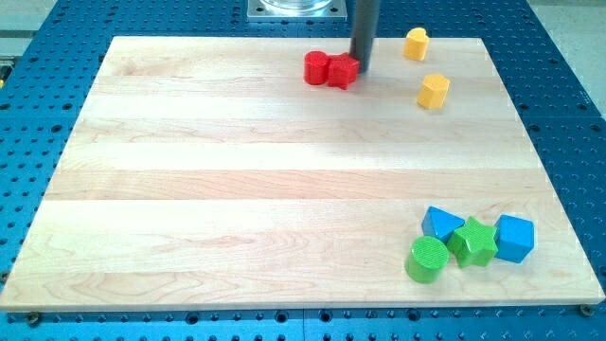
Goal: Move the red blocks towards top left of the board
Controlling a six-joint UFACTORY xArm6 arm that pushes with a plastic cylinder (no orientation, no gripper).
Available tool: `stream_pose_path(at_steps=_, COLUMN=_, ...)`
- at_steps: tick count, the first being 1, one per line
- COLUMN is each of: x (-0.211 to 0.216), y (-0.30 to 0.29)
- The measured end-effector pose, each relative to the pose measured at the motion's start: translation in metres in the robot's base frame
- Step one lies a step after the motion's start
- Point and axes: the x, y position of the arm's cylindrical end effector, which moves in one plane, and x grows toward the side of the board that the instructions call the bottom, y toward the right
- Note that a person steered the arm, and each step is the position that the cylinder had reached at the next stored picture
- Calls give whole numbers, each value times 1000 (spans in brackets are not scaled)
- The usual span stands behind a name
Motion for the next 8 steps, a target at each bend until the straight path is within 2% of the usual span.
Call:
stream_pose_path(at_steps=1, x=-7, y=-9)
stream_pose_path(at_steps=2, x=5, y=13)
stream_pose_path(at_steps=3, x=11, y=-17)
stream_pose_path(at_steps=4, x=18, y=-77)
stream_pose_path(at_steps=5, x=25, y=-78)
stream_pose_path(at_steps=6, x=45, y=-54)
stream_pose_path(at_steps=7, x=46, y=-118)
stream_pose_path(at_steps=8, x=46, y=-133)
